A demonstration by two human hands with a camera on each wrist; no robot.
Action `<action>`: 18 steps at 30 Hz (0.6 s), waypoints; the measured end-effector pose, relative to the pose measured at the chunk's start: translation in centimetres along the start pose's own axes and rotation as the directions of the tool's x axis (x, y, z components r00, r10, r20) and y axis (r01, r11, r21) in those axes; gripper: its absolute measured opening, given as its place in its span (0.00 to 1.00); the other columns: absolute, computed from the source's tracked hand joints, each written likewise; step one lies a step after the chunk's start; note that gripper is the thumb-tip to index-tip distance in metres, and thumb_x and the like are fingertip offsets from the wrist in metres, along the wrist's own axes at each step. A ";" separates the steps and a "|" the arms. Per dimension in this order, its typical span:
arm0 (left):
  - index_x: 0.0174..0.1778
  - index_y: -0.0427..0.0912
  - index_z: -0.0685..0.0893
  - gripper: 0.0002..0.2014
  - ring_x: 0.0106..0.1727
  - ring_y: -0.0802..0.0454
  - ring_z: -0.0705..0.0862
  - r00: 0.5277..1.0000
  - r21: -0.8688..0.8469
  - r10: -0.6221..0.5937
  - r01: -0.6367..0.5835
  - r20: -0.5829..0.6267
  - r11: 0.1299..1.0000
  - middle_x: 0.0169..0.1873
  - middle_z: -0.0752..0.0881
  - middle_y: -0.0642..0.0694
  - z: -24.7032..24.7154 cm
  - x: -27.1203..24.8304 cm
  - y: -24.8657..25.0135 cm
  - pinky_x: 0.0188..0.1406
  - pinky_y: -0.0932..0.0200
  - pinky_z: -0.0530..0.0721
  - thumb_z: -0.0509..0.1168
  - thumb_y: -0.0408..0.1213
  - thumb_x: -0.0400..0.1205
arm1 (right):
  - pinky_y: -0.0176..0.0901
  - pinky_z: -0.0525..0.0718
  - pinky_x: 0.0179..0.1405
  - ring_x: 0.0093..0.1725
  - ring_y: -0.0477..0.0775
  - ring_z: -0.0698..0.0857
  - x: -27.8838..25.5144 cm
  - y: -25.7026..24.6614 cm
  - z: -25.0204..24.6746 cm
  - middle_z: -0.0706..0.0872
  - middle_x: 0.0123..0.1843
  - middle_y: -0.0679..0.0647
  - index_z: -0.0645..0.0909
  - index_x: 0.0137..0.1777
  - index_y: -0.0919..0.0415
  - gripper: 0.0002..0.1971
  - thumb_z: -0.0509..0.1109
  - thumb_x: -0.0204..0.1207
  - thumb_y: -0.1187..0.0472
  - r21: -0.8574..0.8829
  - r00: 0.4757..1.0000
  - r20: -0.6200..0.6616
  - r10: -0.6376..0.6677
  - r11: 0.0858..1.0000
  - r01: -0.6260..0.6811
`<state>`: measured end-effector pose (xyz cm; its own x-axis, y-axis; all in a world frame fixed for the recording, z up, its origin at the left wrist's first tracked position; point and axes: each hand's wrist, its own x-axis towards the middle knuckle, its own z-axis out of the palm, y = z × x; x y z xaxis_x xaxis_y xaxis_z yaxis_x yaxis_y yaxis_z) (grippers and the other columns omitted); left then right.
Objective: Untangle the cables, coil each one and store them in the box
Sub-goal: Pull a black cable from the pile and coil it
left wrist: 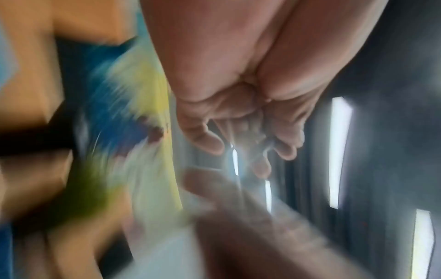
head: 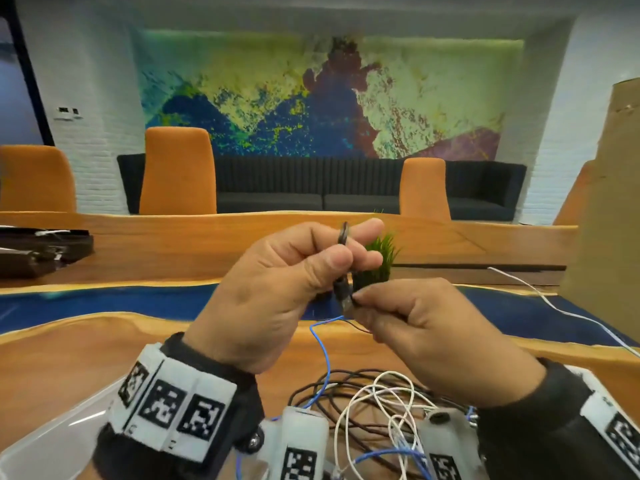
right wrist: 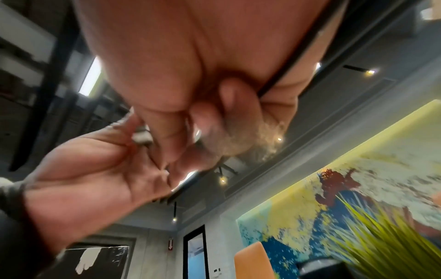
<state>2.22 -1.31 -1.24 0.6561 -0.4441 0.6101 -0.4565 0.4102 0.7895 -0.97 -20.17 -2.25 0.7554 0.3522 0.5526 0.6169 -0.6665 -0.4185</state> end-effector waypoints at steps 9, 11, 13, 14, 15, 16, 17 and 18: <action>0.50 0.41 0.90 0.11 0.47 0.61 0.85 0.994 0.563 -0.064 0.001 0.092 0.826 0.41 0.89 0.50 -0.9 0.2 -1.0 0.46 0.69 0.78 0.62 0.38 0.84 | 0.40 0.80 0.41 0.41 0.45 0.84 0.2 -0.6 -2.8 0.87 0.40 0.45 0.90 0.47 0.54 0.05 0.71 0.78 0.59 -0.228 0.924 -0.301 -0.236 0.958 0.171; 0.53 0.38 0.90 0.13 0.45 0.60 0.85 0.987 0.445 -0.141 0.094 0.073 0.890 0.44 0.90 0.51 -0.7 0.1 -1.1 0.43 0.67 0.77 0.61 0.38 0.84 | 0.49 0.81 0.39 0.40 0.49 0.84 0.2 -0.3 -3.0 0.87 0.38 0.49 0.89 0.46 0.56 0.05 0.72 0.79 0.60 -0.214 0.894 -0.382 -0.234 0.964 0.160; 0.51 0.34 0.89 0.13 0.43 0.63 0.85 0.977 0.284 -0.198 0.169 0.077 0.944 0.55 0.92 0.49 -0.4 -0.2 -1.1 0.40 0.69 0.77 0.60 0.35 0.84 | 0.50 0.81 0.40 0.40 0.50 0.84 0.3 -0.1 -3.0 0.87 0.38 0.50 0.89 0.46 0.56 0.05 0.72 0.79 0.60 -0.179 0.865 -0.457 -0.209 0.974 0.141; 0.49 0.36 0.89 0.11 0.42 0.64 0.85 0.971 0.213 -0.218 0.193 0.100 0.958 0.58 0.91 0.45 -0.3 -0.2 -1.0 0.40 0.68 0.77 0.61 0.34 0.84 | 0.48 0.81 0.40 0.41 0.48 0.84 0.3 -0.1 -2.9 0.87 0.38 0.49 0.89 0.46 0.55 0.05 0.72 0.79 0.60 -0.157 0.850 -0.492 -0.187 0.980 0.124; 0.47 0.40 0.90 0.10 0.40 0.63 0.84 0.964 0.166 -0.229 0.206 0.134 0.964 0.60 0.90 0.41 -0.2 -0.3 -0.9 0.40 0.64 0.75 0.63 0.34 0.84 | 0.46 0.81 0.41 0.42 0.46 0.84 0.3 0.0 -2.8 0.87 0.39 0.47 0.89 0.47 0.54 0.05 0.71 0.80 0.59 -0.136 0.838 -0.522 -0.159 0.985 0.103; 0.46 0.44 0.91 0.08 0.38 0.61 0.82 0.957 0.129 -0.231 0.210 0.176 0.969 0.60 0.90 0.39 0.0 -0.4 -0.8 0.41 0.59 0.73 0.65 0.34 0.84 | 0.44 0.82 0.42 0.43 0.45 0.84 0.3 0.3 -2.5 0.87 0.39 0.45 0.89 0.47 0.52 0.06 0.70 0.80 0.58 -0.114 0.832 -0.540 -0.127 0.990 0.077; 0.45 0.46 0.91 0.07 0.37 0.60 0.81 0.952 0.081 -0.221 0.208 0.211 0.975 0.59 0.90 0.38 0.1 -0.4 -0.6 0.40 0.57 0.73 0.67 0.36 0.83 | 0.44 0.82 0.42 0.43 0.44 0.84 0.4 0.6 -2.2 0.88 0.40 0.44 0.89 0.46 0.51 0.07 0.68 0.80 0.56 -0.096 0.839 -0.537 -0.091 0.994 0.047; 0.44 0.47 0.90 0.06 0.37 0.59 0.81 0.956 0.009 -0.198 0.201 0.218 0.979 0.60 0.89 0.36 0.3 -0.5 -0.3 0.40 0.59 0.75 0.67 0.38 0.82 | 0.47 0.82 0.43 0.44 0.44 0.84 0.6 0.9 -1.8 0.88 0.40 0.44 0.88 0.46 0.50 0.08 0.67 0.81 0.55 -0.089 0.866 -0.497 -0.052 0.996 0.009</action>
<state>1.93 -1.46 -1.77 0.5865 -0.6794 0.4410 -0.3203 0.3055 0.8967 -0.41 -21.79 -0.99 0.5122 0.0135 0.8588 0.6017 -0.7191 -0.3476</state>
